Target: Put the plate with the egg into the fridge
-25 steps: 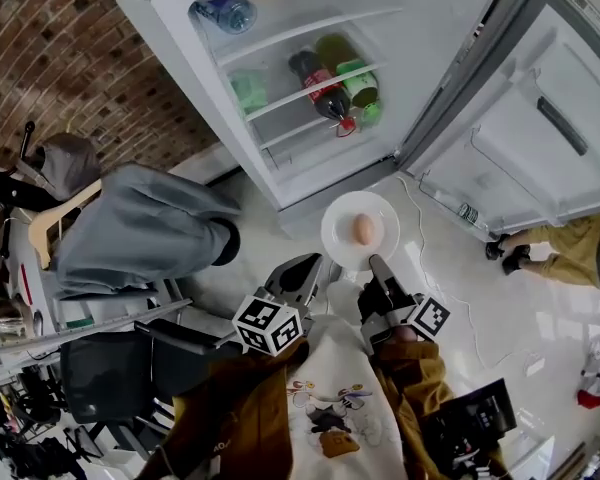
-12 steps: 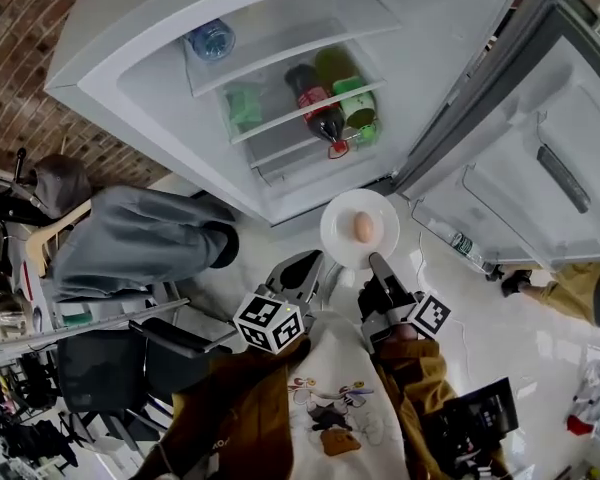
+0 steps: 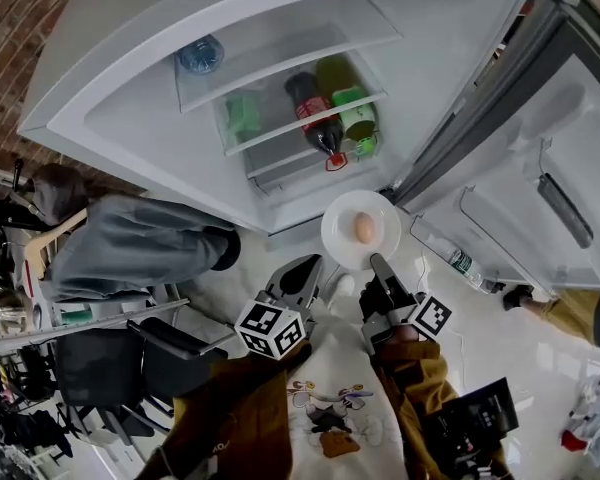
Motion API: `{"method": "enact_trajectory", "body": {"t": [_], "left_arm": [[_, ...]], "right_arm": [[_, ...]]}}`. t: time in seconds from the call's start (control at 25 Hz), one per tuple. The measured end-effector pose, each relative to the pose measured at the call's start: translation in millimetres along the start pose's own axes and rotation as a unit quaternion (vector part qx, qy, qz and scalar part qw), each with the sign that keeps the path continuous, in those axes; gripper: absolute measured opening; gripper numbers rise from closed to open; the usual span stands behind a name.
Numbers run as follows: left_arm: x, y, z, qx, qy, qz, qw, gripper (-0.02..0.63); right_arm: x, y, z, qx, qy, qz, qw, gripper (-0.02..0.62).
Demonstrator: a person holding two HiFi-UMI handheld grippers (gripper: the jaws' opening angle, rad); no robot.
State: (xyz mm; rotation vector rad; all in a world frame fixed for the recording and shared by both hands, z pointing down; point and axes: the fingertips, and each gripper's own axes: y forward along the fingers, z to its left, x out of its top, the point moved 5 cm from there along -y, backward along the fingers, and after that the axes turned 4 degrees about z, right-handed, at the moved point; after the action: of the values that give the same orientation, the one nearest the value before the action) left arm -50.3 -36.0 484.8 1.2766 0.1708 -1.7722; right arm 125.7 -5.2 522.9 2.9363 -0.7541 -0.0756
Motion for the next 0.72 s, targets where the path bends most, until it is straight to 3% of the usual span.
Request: {"method": "enact_trajectory", "body": {"t": [0.72], "left_arm": [[19.6, 15.6, 11.6, 0.013, -0.003, -0.028, 0.9995, 0.006]], "right_arm": [[19.4, 28.7, 16.0, 0.012, -0.004, 0.012, 1.0, 0.02]]}}
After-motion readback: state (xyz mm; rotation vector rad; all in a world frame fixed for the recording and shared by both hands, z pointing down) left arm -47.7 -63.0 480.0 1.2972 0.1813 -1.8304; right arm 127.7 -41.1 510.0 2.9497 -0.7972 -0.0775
